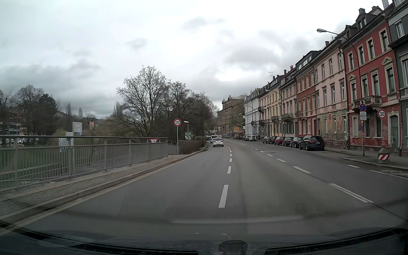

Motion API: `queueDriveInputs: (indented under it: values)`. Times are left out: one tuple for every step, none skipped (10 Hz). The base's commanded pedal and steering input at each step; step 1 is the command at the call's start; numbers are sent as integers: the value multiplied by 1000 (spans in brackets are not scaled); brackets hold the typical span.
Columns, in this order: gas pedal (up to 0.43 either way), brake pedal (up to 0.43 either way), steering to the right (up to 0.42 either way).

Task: Follow the waypoints while adhering to traffic rules and regulations

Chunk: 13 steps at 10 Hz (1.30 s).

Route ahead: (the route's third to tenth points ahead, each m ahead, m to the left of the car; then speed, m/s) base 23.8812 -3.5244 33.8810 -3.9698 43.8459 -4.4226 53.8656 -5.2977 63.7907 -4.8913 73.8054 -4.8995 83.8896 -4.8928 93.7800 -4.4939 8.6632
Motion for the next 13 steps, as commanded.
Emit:
queueDriveInputs:
  values:
    - [39,0,-4]
    - [39,0,-3]
    - [39,0,-3]
    - [39,0,-2]
    - [39,0,-1]
    - [39,0,0]
    - [39,0,0]
    - [39,0,2]
    - [28,0,4]
    - [8,0,6]
    - [8,0,8]
    - [8,0,10]
    - [8,0,11]
